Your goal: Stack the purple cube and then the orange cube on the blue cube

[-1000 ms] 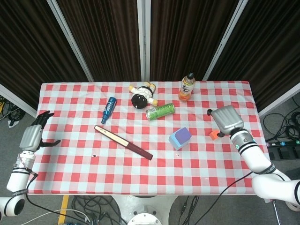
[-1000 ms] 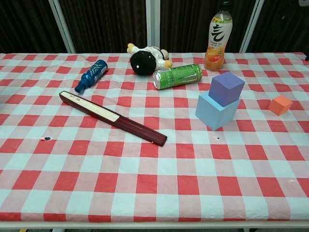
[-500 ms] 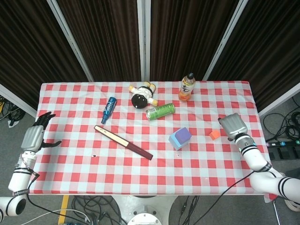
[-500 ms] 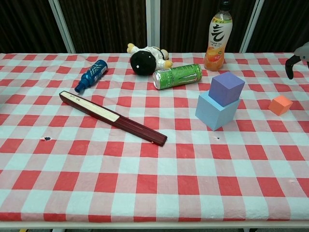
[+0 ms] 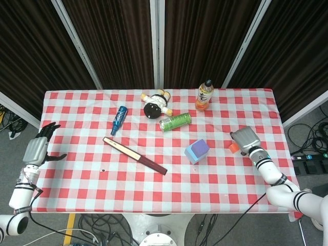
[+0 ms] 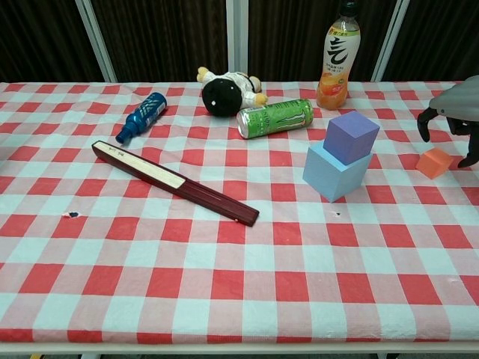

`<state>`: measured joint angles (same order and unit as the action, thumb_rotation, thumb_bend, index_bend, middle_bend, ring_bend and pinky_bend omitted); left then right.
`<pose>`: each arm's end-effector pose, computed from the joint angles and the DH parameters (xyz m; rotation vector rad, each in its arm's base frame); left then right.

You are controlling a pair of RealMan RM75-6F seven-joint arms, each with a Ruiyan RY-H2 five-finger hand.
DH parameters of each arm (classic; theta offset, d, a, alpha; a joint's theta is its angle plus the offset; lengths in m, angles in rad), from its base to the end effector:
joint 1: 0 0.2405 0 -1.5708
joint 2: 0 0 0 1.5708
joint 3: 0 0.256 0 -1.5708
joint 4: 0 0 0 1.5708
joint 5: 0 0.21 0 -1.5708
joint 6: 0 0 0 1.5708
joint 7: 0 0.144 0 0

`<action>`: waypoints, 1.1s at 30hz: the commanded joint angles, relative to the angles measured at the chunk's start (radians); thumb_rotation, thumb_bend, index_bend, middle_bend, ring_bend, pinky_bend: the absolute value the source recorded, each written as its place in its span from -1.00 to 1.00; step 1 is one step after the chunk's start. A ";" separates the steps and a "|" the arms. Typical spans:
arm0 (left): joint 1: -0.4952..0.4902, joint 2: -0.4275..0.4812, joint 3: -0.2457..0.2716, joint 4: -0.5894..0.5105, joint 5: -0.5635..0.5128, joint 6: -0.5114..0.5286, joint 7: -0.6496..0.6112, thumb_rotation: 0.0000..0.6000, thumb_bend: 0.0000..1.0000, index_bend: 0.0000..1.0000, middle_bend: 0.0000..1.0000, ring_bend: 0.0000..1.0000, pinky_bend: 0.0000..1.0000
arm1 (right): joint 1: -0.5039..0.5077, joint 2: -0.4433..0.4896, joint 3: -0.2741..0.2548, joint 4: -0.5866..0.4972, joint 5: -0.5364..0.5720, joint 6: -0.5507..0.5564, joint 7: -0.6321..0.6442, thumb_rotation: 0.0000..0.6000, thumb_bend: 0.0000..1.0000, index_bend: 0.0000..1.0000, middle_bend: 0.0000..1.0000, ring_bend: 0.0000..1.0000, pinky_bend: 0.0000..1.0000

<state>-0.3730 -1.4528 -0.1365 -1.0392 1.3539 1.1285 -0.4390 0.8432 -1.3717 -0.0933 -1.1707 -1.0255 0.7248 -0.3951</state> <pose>-0.3516 0.3049 0.0905 -1.3297 -1.1846 -1.0210 -0.2725 -0.3898 0.0503 1.9697 -0.6516 0.2623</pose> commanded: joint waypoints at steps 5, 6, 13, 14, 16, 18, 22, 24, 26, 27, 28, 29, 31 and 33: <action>-0.009 -0.005 -0.011 0.010 0.001 0.006 -0.003 1.00 -1.00 -0.64 -0.66 -0.84 -0.59 | 0.002 -0.027 0.018 0.038 -0.021 -0.048 0.006 1.00 -0.97 -0.21 1.00 0.98 0.88; -0.011 -0.005 -0.012 0.011 0.001 0.007 -0.003 1.00 -1.00 -0.64 -0.66 -0.84 -0.59 | 0.001 -0.032 0.020 0.043 -0.023 -0.052 0.006 1.00 -0.96 -0.21 1.00 0.97 0.88; -0.011 -0.011 -0.013 0.025 -0.005 0.003 0.002 1.00 -1.00 -0.64 -0.66 -0.84 -0.59 | 0.002 -0.056 0.040 0.078 -0.032 -0.085 0.014 1.00 -0.96 -0.16 1.00 0.97 0.88; -0.010 -0.013 -0.012 0.027 -0.007 0.003 0.001 1.00 -1.00 -0.64 -0.66 -0.84 -0.59 | 0.002 -0.059 0.043 0.084 -0.034 -0.088 0.014 1.00 -0.96 -0.15 1.00 0.97 0.88; -0.009 -0.014 -0.013 0.029 -0.009 0.001 -0.001 1.00 -1.00 -0.64 -0.66 -0.84 -0.59 | 0.002 -0.062 0.047 0.090 -0.036 -0.095 0.016 1.00 -0.96 -0.13 1.00 0.98 0.88; -0.009 -0.015 -0.013 0.031 -0.010 0.001 -0.003 1.00 -1.00 -0.64 -0.66 -0.84 -0.59 | 0.002 -0.065 0.051 0.098 -0.039 -0.100 0.014 1.00 -0.96 -0.09 1.00 0.98 0.88; -0.011 -0.018 -0.014 0.037 -0.011 -0.002 -0.004 1.00 -1.00 -0.64 -0.66 -0.84 -0.59 | 0.000 -0.071 0.061 0.109 -0.043 -0.105 0.019 1.00 -0.92 0.04 1.00 0.98 0.88; -0.014 -0.019 -0.014 0.040 -0.011 -0.006 -0.007 1.00 -1.00 -0.64 -0.66 -0.84 -0.59 | -0.001 -0.075 0.065 0.116 -0.045 -0.108 0.019 1.00 -0.91 0.06 1.00 0.98 0.88; -0.016 -0.020 -0.014 0.043 -0.009 -0.009 -0.009 1.00 -1.00 -0.64 -0.66 -0.84 -0.59 | -0.003 -0.080 0.067 0.120 -0.049 -0.108 0.018 1.00 -0.89 0.08 1.00 0.98 0.88; -0.017 -0.020 -0.013 0.044 -0.008 -0.009 -0.009 1.00 -1.00 -0.64 -0.66 -0.84 -0.59 | -0.003 -0.081 0.069 0.121 -0.052 -0.107 0.018 1.00 -0.89 0.11 1.00 0.98 0.88; -0.016 -0.020 -0.013 0.044 -0.008 -0.009 -0.011 1.00 -1.00 -0.64 -0.66 -0.84 -0.59 | -0.005 -0.081 0.071 0.121 -0.054 -0.107 0.019 1.00 -0.88 0.13 1.00 0.98 0.88; -0.016 -0.020 -0.013 0.043 -0.008 -0.008 -0.013 1.00 -1.00 -0.64 -0.66 -0.84 -0.59 | -0.005 -0.080 0.073 0.119 -0.056 -0.106 0.020 1.00 -0.88 0.16 1.00 0.98 0.88; -0.015 -0.018 -0.013 0.041 -0.008 -0.008 -0.014 1.00 -1.00 -0.64 -0.66 -0.84 -0.59 | -0.007 -0.075 0.076 0.113 -0.060 -0.102 0.020 1.00 -0.87 0.20 1.00 0.98 0.88; -0.014 -0.016 -0.012 0.037 -0.008 -0.007 -0.015 1.00 -1.00 -0.64 -0.66 -0.84 -0.59 | -0.009 -0.064 0.081 0.098 -0.063 -0.097 0.020 1.00 -0.87 0.21 1.00 0.98 0.88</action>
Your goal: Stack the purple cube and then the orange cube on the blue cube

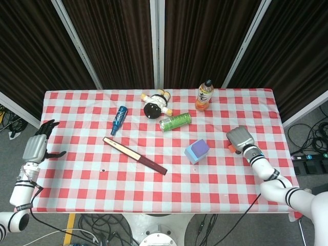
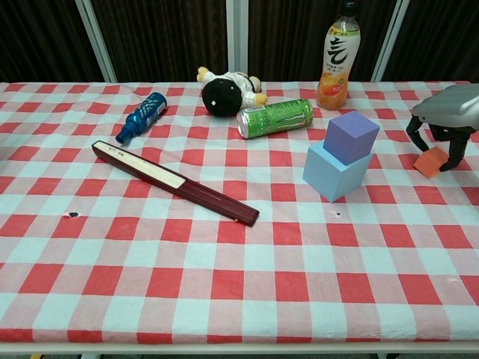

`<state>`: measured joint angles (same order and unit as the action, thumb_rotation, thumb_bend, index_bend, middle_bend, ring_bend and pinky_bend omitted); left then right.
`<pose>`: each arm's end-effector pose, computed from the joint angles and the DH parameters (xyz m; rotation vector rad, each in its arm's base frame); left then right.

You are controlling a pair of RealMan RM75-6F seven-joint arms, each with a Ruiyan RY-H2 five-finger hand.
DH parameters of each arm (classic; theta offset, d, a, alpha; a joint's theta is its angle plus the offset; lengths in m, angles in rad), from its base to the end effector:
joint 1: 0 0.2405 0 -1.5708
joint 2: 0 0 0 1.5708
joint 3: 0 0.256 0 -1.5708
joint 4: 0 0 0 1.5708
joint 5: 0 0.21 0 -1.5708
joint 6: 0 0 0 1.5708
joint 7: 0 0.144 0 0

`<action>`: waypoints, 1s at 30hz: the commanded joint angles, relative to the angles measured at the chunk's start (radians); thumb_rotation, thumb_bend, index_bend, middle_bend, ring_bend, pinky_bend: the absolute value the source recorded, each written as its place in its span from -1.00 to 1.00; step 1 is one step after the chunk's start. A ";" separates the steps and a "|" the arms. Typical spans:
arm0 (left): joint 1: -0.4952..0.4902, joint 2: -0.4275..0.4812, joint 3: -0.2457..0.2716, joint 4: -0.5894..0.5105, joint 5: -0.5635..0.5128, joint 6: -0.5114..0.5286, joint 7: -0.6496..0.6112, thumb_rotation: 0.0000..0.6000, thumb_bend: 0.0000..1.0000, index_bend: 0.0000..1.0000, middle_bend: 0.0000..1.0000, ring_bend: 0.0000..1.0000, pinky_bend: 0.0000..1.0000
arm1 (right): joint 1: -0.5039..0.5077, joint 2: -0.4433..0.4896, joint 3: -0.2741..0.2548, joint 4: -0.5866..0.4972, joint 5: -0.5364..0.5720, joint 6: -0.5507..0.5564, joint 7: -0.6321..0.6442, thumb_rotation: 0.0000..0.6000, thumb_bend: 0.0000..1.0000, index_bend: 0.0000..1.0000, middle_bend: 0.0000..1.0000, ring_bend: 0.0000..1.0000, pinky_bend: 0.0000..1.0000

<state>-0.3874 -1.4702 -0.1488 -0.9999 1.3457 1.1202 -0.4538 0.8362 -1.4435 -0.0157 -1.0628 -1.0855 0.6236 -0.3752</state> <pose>-0.3528 0.3131 0.0917 -1.3132 -1.1758 -1.0295 -0.2694 -0.4030 0.0320 1.9967 -0.6648 0.2566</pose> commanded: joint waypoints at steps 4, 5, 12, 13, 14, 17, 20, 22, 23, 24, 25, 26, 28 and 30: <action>0.003 0.006 0.002 -0.013 0.003 0.007 0.001 1.00 -1.00 -0.64 -0.66 -0.84 -0.59 | -0.003 0.056 0.019 -0.073 -0.007 0.032 -0.011 1.00 -0.87 0.22 1.00 0.98 0.88; 0.004 0.007 0.001 -0.016 0.003 0.008 0.000 1.00 -1.00 -0.64 -0.66 -0.84 -0.59 | -0.003 0.072 0.024 -0.092 -0.006 0.039 -0.015 1.00 -0.87 0.22 1.00 0.98 0.88; 0.006 0.019 -0.002 -0.035 0.002 0.012 -0.008 1.00 -1.00 -0.64 -0.66 -0.84 -0.59 | 0.016 0.231 0.076 -0.314 0.026 0.089 -0.061 1.00 -0.87 0.22 1.00 0.98 0.88; 0.006 0.020 -0.002 -0.037 0.002 0.012 -0.009 1.00 -1.00 -0.64 -0.66 -0.84 -0.59 | 0.023 0.256 0.085 -0.349 0.035 0.091 -0.069 1.00 -0.87 0.22 1.00 0.98 0.88; 0.006 0.021 -0.002 -0.039 0.002 0.012 -0.011 1.00 -1.00 -0.64 -0.66 -0.84 -0.59 | 0.033 0.288 0.096 -0.394 0.046 0.094 -0.082 1.00 -0.87 0.22 1.00 0.98 0.88; 0.006 0.021 -0.002 -0.045 0.003 0.012 -0.020 1.00 -1.00 -0.64 -0.66 -0.84 -0.59 | 0.062 0.366 0.122 -0.500 0.084 0.096 -0.119 1.00 -0.87 0.23 1.00 0.98 0.88; 0.007 0.023 0.000 -0.050 0.006 0.013 -0.027 1.00 -1.00 -0.64 -0.66 -0.84 -0.59 | 0.099 0.433 0.143 -0.585 0.144 0.088 -0.158 1.00 -0.86 0.23 1.00 0.98 0.88; 0.008 0.025 0.000 -0.054 0.008 0.015 -0.031 1.00 -1.00 -0.64 -0.66 -0.84 -0.59 | 0.124 0.461 0.151 -0.621 0.188 0.080 -0.180 1.00 -0.86 0.23 1.00 0.98 0.88; 0.008 0.027 0.000 -0.056 0.009 0.018 -0.034 1.00 -1.00 -0.64 -0.66 -0.84 -0.59 | 0.141 0.475 0.154 -0.640 0.223 0.071 -0.193 1.00 -0.86 0.23 1.00 0.98 0.88; 0.008 0.027 -0.001 -0.058 0.010 0.020 -0.036 1.00 -1.00 -0.64 -0.66 -0.84 -0.59 | 0.155 0.483 0.154 -0.652 0.250 0.063 -0.201 1.00 -0.86 0.23 1.00 0.98 0.88; 0.009 0.028 -0.002 -0.059 0.010 0.021 -0.040 1.00 -1.00 -0.64 -0.66 -0.84 -0.59 | 0.170 0.489 0.153 -0.662 0.277 0.054 -0.208 1.00 -0.86 0.23 1.00 0.98 0.88; 0.010 0.030 -0.002 -0.060 0.010 0.023 -0.044 1.00 -1.00 -0.64 -0.66 -0.84 -0.59 | 0.189 0.493 0.150 -0.673 0.313 0.041 -0.216 1.00 -0.86 0.23 1.00 0.98 0.88; 0.011 0.031 -0.002 -0.061 0.011 0.025 -0.050 1.00 -1.00 -0.64 -0.66 -0.84 -0.59 | 0.218 0.493 0.141 -0.684 0.367 0.020 -0.224 1.00 -0.86 0.23 1.00 0.98 0.88; 0.013 0.031 -0.001 -0.061 0.012 0.027 -0.056 1.00 -1.00 -0.64 -0.66 -0.84 -0.59 | 0.255 0.491 0.119 -0.690 0.426 -0.008 -0.239 1.00 -0.86 0.23 1.00 0.98 0.88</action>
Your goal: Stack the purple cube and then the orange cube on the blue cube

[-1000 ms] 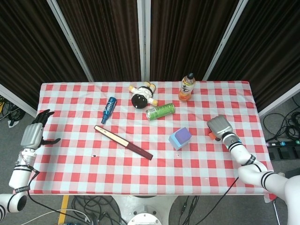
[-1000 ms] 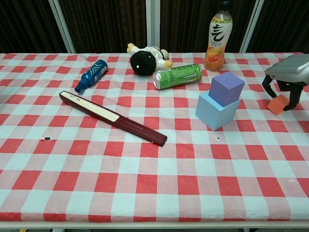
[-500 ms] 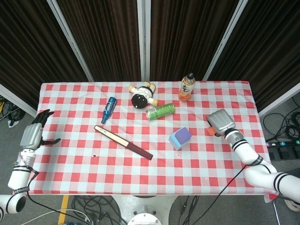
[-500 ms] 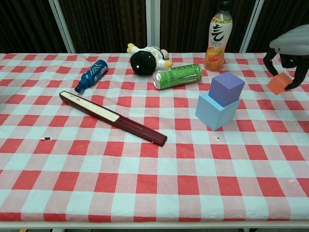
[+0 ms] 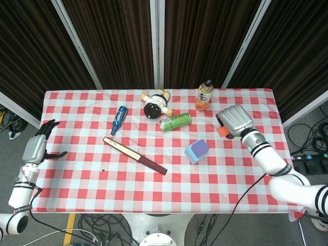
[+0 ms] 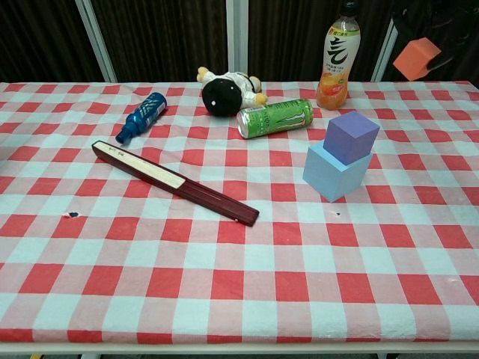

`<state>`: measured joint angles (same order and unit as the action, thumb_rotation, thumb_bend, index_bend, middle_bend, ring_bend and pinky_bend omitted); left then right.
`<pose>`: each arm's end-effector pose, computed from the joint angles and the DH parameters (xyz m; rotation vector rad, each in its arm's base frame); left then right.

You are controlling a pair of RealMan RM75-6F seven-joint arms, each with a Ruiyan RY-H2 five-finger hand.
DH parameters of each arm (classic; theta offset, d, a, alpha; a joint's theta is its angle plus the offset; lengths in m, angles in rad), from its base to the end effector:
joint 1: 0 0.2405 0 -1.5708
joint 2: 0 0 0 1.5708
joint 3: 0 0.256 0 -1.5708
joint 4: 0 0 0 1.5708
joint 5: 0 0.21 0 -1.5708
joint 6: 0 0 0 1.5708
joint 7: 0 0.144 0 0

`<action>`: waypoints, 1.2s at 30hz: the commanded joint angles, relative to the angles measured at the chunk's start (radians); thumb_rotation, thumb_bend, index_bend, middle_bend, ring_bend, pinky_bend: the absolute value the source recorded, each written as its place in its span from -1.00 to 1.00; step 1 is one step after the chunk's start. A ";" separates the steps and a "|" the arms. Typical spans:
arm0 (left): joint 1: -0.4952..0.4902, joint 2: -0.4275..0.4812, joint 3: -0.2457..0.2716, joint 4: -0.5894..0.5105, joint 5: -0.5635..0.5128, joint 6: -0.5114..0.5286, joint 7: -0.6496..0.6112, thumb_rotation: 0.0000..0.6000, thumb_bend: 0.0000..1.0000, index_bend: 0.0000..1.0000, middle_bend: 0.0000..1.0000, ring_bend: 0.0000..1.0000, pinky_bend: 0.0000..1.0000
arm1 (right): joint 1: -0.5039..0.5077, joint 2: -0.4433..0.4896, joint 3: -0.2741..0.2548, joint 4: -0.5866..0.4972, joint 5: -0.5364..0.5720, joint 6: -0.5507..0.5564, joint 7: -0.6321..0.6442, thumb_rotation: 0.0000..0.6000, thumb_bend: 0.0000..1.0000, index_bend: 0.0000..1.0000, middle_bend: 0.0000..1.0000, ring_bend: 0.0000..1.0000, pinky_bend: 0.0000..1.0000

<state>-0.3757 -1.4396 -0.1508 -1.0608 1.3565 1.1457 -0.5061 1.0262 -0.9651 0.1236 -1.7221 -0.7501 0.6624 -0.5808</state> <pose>-0.3454 0.3082 0.0964 -1.2893 -1.2197 -1.1030 -0.1238 -0.3985 0.1322 1.9816 -0.6670 0.5023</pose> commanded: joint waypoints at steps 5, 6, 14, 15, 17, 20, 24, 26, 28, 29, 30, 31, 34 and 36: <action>0.007 0.005 0.000 0.002 -0.001 0.005 -0.018 1.00 -1.00 -0.64 -0.66 -0.84 -0.59 | 0.150 -0.002 -0.073 -0.042 0.194 -0.073 -0.067 1.00 -0.86 0.23 1.00 0.98 0.88; 0.008 0.006 0.000 0.004 -0.002 0.005 -0.021 1.00 -1.00 -0.64 -0.65 -0.84 -0.59 | 0.163 -0.003 -0.080 -0.043 0.205 -0.073 -0.071 1.00 -0.86 0.23 1.00 0.98 0.88; 0.005 0.001 -0.002 0.018 -0.003 -0.001 -0.041 1.00 -1.00 -0.64 -0.66 -0.84 -0.59 | 0.285 -0.021 -0.150 -0.025 0.306 -0.123 -0.093 1.00 -0.86 0.24 1.00 0.98 0.88; 0.005 -0.001 -0.003 0.021 -0.003 -0.002 -0.044 1.00 -1.00 -0.64 -0.66 -0.84 -0.59 | 0.301 -0.024 -0.159 -0.020 0.317 -0.130 -0.096 1.00 -0.85 0.24 1.00 0.98 0.88; 0.004 -0.003 -0.004 0.027 -0.004 -0.003 -0.051 1.00 -1.00 -0.64 -0.66 -0.84 -0.59 | 0.334 -0.033 -0.180 -0.013 0.337 -0.139 -0.100 1.00 -0.85 0.24 1.00 0.98 0.88; 0.004 -0.004 -0.003 0.033 -0.003 -0.004 -0.057 1.00 -1.00 -0.64 -0.66 -0.84 -0.59 | 0.377 -0.046 -0.209 -0.002 0.362 -0.149 -0.102 1.00 -0.85 0.24 1.00 0.98 0.88; 0.005 -0.006 -0.004 0.041 -0.005 -0.006 -0.067 1.00 -1.00 -0.64 -0.66 -0.84 -0.59 | 0.426 -0.063 -0.241 0.010 0.384 -0.159 -0.100 1.00 -0.85 0.24 1.00 0.98 0.88; 0.005 -0.008 -0.005 0.047 -0.006 -0.008 -0.070 1.00 -1.00 -0.64 -0.66 -0.84 -0.59 | 0.453 -0.071 -0.263 0.012 0.393 -0.162 -0.103 1.00 -0.85 0.24 1.00 0.98 0.88; 0.004 -0.011 -0.006 0.052 -0.007 -0.008 -0.075 1.00 -1.00 -0.64 -0.66 -0.84 -0.59 | 0.473 -0.077 -0.278 0.012 0.402 -0.165 -0.100 1.00 -0.85 0.24 1.00 0.98 0.88; 0.005 -0.012 -0.007 0.054 -0.008 -0.007 -0.077 1.00 -1.00 -0.64 -0.66 -0.84 -0.59 | 0.483 -0.082 -0.286 0.012 0.406 -0.165 -0.096 1.00 -0.85 0.24 1.00 0.98 0.88; 0.005 -0.013 -0.008 0.056 -0.008 -0.006 -0.078 1.00 -1.00 -0.64 -0.66 -0.84 -0.59 | 0.490 -0.086 -0.292 0.012 0.408 -0.165 -0.093 1.00 -0.85 0.24 1.00 0.98 0.88; 0.005 -0.013 -0.008 0.057 -0.008 -0.006 -0.079 1.00 -1.00 -0.64 -0.66 -0.84 -0.59 | 0.496 -0.089 -0.299 0.013 0.410 -0.164 -0.090 1.00 -0.85 0.24 1.00 0.98 0.88; 0.004 -0.014 -0.009 0.059 -0.008 -0.007 -0.082 1.00 -1.00 -0.64 -0.66 -0.84 -0.59 | 0.514 -0.100 -0.320 0.016 0.415 -0.163 -0.079 1.00 -0.84 0.24 1.00 0.98 0.88; 0.003 -0.014 -0.009 0.059 -0.007 -0.007 -0.084 1.00 -1.00 -0.64 -0.65 -0.84 -0.59 | 0.522 -0.106 -0.333 0.014 0.415 -0.160 -0.069 1.00 -0.84 0.24 1.00 0.98 0.88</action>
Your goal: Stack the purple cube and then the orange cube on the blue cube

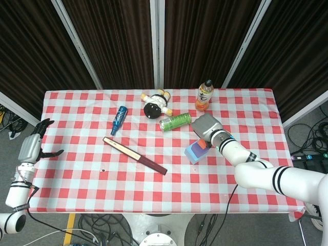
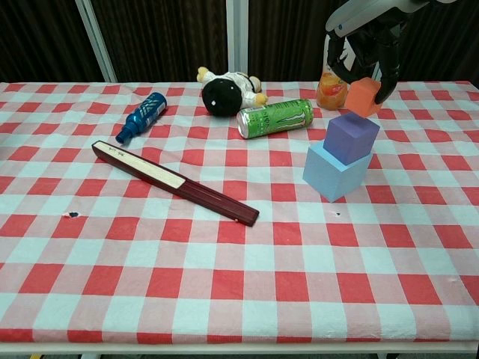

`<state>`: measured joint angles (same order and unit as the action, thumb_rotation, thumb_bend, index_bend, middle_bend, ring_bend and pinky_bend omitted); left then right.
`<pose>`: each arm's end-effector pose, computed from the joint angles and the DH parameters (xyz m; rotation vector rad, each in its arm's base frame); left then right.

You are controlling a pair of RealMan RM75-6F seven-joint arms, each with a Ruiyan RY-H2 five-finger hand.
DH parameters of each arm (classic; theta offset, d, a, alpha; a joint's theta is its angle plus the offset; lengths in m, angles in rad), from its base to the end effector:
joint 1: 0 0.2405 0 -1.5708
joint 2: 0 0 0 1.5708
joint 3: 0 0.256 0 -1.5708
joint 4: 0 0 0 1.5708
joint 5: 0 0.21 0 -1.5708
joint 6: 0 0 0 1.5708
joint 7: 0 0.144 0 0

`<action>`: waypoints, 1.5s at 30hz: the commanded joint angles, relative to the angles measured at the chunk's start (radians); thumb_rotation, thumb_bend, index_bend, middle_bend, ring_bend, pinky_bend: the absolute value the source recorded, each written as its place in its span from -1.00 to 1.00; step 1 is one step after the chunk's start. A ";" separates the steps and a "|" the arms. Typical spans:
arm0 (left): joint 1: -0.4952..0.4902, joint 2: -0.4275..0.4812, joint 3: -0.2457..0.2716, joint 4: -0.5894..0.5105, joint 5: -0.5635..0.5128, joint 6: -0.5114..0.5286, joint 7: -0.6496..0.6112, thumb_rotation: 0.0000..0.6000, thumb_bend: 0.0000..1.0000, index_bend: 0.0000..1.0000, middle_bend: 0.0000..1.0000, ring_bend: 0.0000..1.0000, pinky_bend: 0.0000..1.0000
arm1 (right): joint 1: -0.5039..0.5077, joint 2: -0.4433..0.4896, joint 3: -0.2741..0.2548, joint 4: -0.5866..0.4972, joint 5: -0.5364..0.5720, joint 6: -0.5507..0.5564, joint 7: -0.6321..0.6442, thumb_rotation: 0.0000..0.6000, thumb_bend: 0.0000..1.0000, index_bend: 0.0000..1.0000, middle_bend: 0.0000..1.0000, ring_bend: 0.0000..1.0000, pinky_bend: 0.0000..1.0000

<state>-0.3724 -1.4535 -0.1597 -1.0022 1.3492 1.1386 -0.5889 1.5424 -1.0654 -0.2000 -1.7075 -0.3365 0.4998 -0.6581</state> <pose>-0.3564 0.3107 0.1023 -1.2302 -1.2504 -1.1327 -0.0571 -0.4034 0.0761 2.2120 -0.6726 0.2323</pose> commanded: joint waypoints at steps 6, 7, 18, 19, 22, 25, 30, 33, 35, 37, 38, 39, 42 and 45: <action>0.004 -0.003 0.004 0.009 0.004 0.002 -0.008 1.00 -1.00 -0.64 -0.66 -0.84 -0.59 | 0.018 -0.019 -0.034 -0.005 -0.011 0.014 0.037 1.00 -0.84 0.24 1.00 0.98 0.88; 0.003 -0.004 0.004 0.011 0.004 0.003 -0.008 1.00 -1.00 -0.64 -0.66 -0.84 -0.59 | 0.020 -0.022 -0.036 -0.004 -0.013 0.015 0.041 1.00 -0.84 0.24 1.00 0.98 0.88; 0.005 -0.012 0.002 0.028 0.003 0.007 -0.011 1.00 -1.00 -0.64 -0.66 -0.84 -0.59 | 0.035 -0.060 -0.067 0.029 -0.019 0.025 0.081 1.00 -0.84 0.24 1.00 0.98 0.88; 0.005 -0.012 0.002 0.030 0.003 0.007 -0.012 1.00 -1.00 -0.64 -0.66 -0.84 -0.59 | 0.037 -0.061 -0.070 0.030 -0.020 0.025 0.084 1.00 -0.84 0.24 1.00 0.98 0.88; 0.003 -0.015 0.001 0.037 0.003 0.005 -0.011 1.00 -1.00 -0.64 -0.66 -0.84 -0.59 | 0.039 -0.064 -0.073 0.032 -0.029 0.025 0.095 1.00 -0.85 0.25 1.00 0.98 0.88; 0.003 -0.017 0.001 0.040 0.003 0.004 -0.013 1.00 -1.00 -0.64 -0.66 -0.84 -0.59 | 0.042 -0.065 -0.075 0.033 -0.034 0.021 0.107 1.00 -0.87 0.25 1.00 0.98 0.88; 0.003 -0.016 0.002 0.041 0.001 0.000 -0.015 1.00 -1.00 -0.64 -0.66 -0.84 -0.59 | 0.059 -0.067 -0.095 0.031 -0.035 0.011 0.111 1.00 -0.92 0.16 1.00 0.98 0.88; 0.004 -0.016 0.001 0.041 0.002 0.002 -0.017 1.00 -1.00 -0.64 -0.66 -0.84 -0.59 | 0.070 -0.066 -0.106 0.030 -0.030 0.003 0.117 1.00 -0.95 0.04 1.00 0.98 0.88; 0.005 -0.016 0.000 0.041 0.003 0.006 -0.019 1.00 -1.00 -0.64 -0.66 -0.84 -0.59 | 0.077 -0.064 -0.109 0.028 -0.030 0.002 0.123 1.00 -0.97 -0.09 1.00 0.98 0.88; 0.005 -0.016 0.000 0.041 0.004 0.008 -0.019 1.00 -1.00 -0.64 -0.66 -0.84 -0.59 | 0.080 -0.060 -0.108 0.024 -0.033 0.006 0.130 1.00 -0.99 -0.19 1.00 0.98 0.88; 0.005 -0.016 0.000 0.040 0.004 0.009 -0.019 1.00 -1.00 -0.64 -0.66 -0.84 -0.59 | 0.082 -0.058 -0.108 0.021 -0.035 0.008 0.135 1.00 -1.00 -0.23 1.00 0.98 0.88; 0.005 -0.016 0.000 0.040 0.005 0.010 -0.019 1.00 -1.00 -0.64 -0.66 -0.84 -0.59 | 0.083 -0.055 -0.109 0.018 -0.037 0.010 0.138 1.00 -1.00 -0.28 1.00 0.98 0.88; 0.006 -0.015 -0.001 0.037 0.004 0.013 -0.016 1.00 -1.00 -0.64 -0.66 -0.84 -0.59 | 0.085 -0.044 -0.113 0.006 -0.043 0.018 0.147 1.00 -1.00 -0.37 1.00 0.98 0.88; 0.008 -0.012 -0.001 0.031 0.005 0.016 -0.013 1.00 -1.00 -0.64 -0.66 -0.84 -0.59 | 0.081 -0.013 -0.108 -0.024 -0.057 0.038 0.162 1.00 -1.00 -0.42 1.00 0.97 0.88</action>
<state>-0.3651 -1.4655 -0.1605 -0.9707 1.3539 1.1539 -0.6025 1.6256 -1.0932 -0.3110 -1.7167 -0.3857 0.5272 -0.5044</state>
